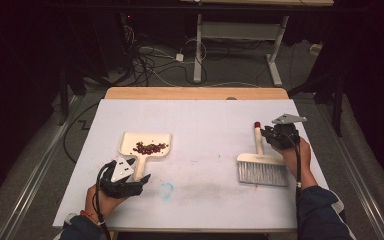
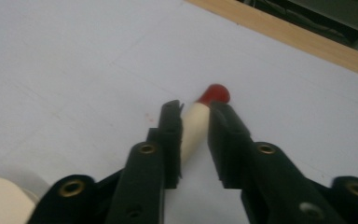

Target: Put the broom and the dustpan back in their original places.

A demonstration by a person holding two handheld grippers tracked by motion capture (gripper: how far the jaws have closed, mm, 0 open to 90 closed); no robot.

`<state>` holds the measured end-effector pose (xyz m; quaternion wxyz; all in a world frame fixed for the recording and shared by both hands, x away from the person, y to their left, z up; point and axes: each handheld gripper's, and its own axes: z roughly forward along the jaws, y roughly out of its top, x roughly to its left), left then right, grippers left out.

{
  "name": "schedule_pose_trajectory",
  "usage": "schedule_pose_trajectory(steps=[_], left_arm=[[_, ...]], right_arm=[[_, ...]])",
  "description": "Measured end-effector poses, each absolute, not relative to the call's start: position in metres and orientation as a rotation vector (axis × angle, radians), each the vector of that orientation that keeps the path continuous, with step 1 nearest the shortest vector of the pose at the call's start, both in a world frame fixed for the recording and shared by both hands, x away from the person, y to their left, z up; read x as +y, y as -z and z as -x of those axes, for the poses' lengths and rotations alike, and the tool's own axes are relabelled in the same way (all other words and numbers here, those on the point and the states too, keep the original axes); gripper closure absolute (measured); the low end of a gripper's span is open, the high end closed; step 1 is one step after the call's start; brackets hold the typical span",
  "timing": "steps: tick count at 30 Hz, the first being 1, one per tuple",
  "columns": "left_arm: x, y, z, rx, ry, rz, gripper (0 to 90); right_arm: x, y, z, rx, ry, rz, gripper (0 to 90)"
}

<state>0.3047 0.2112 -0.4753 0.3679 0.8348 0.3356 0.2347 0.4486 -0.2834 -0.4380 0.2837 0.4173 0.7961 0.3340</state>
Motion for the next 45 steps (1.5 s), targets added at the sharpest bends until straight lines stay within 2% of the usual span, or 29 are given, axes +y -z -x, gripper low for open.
schedule_pose_trajectory(steps=[6,12,15,19,23,25,31,45], left_arm=[[0.21,0.476,-0.305,0.851,-0.606,-2.155,25.7],[0.21,0.475,-0.304,0.834,-0.606,-2.153,25.7],[0.21,0.475,-0.304,0.831,-0.607,-2.151,25.6],[0.209,0.475,-0.303,0.826,-0.62,-2.157,21.8],[0.208,0.475,-0.303,0.821,-0.623,-2.159,21.4],[0.209,0.475,-0.303,0.83,-0.631,-2.158,18.0],[0.207,0.474,-0.301,0.812,-0.634,-2.155,18.0],[0.206,0.472,-0.299,0.804,-0.643,-2.149,18.0]], right_arm=[[-0.281,0.422,-0.439,2.082,-1.004,-1.085,60.2],[-0.278,0.407,-0.429,2.029,-1.079,-1.074,46.3],[-0.276,0.402,-0.424,1.987,-1.1,-1.075,35.7],[-0.271,0.397,-0.419,1.991,-1.131,-1.04,26.8],[-0.269,0.394,-0.414,1.964,-1.159,-1.025,21.8],[-0.269,0.392,-0.412,1.954,-1.171,-1.017,21.1],[-0.265,0.387,-0.404,1.935,-1.196,-0.978,16.4],[-0.255,0.383,-0.387,1.936,-1.196,-0.893,17.8]])
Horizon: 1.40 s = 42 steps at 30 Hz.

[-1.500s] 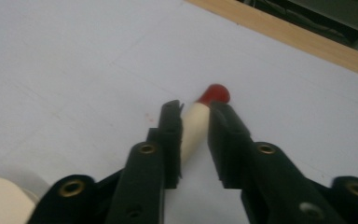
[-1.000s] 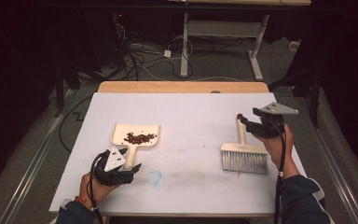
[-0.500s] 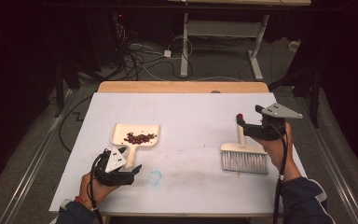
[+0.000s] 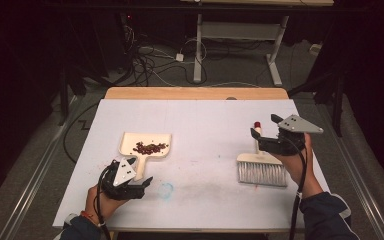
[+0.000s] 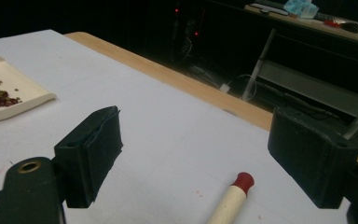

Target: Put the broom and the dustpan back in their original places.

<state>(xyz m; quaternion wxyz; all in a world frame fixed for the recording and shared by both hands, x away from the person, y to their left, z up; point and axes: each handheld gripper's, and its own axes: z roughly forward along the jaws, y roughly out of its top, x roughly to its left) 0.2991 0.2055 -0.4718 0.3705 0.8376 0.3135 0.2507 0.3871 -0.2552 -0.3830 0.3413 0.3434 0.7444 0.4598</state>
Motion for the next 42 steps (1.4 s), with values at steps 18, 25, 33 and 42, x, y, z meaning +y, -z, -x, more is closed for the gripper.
schedule_pose_trajectory(steps=[18,25,33,42], left_arm=[[0.204,0.474,-0.299,0.774,-0.66,-2.182,18.0],[0.205,0.475,-0.3,0.779,-0.651,-2.19,18.0],[0.203,0.476,-0.299,0.753,-0.662,-2.215,17.9],[0.202,0.476,-0.299,0.755,-0.668,-2.213,17.9]], right_arm=[[-0.25,0.377,-0.358,1.94,-1.252,-0.803,16.6],[-0.246,0.38,-0.346,1.969,-1.257,-0.751,16.7],[-0.246,0.388,-0.339,1.975,-1.24,-0.704,16.6],[-0.247,0.401,-0.331,1.999,-1.195,-0.675,16.6]])
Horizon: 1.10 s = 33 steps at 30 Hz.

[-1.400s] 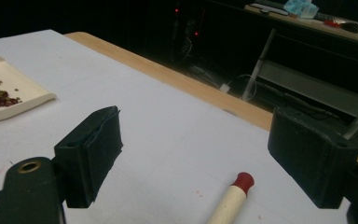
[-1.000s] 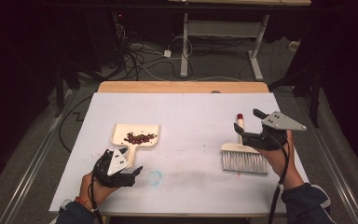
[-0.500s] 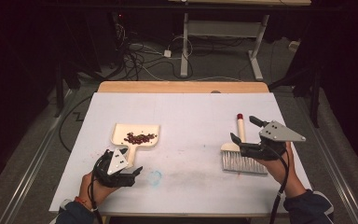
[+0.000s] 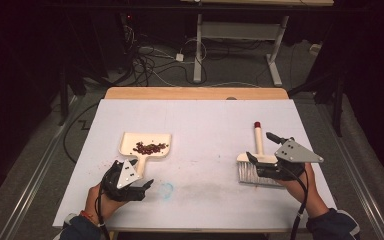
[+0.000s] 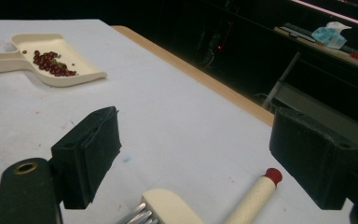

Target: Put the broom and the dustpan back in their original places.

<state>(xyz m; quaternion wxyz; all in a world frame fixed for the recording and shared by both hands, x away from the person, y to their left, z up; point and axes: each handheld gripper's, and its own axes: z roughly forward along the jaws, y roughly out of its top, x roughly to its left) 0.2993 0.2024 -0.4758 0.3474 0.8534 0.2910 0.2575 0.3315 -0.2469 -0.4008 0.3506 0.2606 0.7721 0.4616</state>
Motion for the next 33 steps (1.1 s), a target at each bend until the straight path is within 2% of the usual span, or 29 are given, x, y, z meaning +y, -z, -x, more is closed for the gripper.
schedule_pose_trajectory(steps=[33], left_arm=[[0.202,0.472,-0.292,0.725,-0.704,-2.208,17.9]], right_arm=[[-0.28,0.449,-0.29,2.005,-1.183,-0.675,17.1]])
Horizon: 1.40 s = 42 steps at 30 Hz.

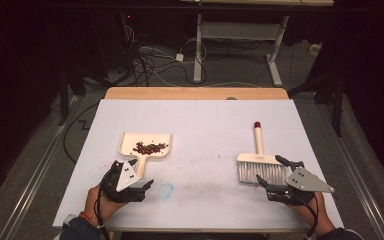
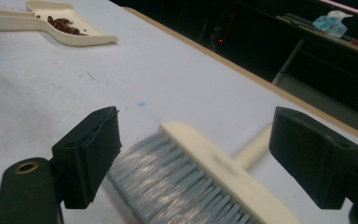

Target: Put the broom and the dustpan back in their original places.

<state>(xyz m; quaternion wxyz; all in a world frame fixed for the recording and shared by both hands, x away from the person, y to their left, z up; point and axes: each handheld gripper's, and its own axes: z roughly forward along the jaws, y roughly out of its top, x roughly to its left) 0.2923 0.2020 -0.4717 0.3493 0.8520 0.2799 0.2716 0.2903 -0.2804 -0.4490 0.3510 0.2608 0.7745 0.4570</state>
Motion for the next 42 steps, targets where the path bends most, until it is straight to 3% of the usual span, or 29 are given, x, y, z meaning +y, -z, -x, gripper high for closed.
schedule_pose_trajectory(steps=[12,42], left_arm=[[0.204,0.472,-0.294,0.738,-0.686,-2.186,17.9],[0.201,0.475,-0.287,0.71,-0.68,-2.224,17.9]], right_arm=[[-0.288,0.471,-0.278,2.06,-1.121,-0.719,17.1],[-0.282,0.468,-0.276,2.063,-1.111,-0.709,16.7]])
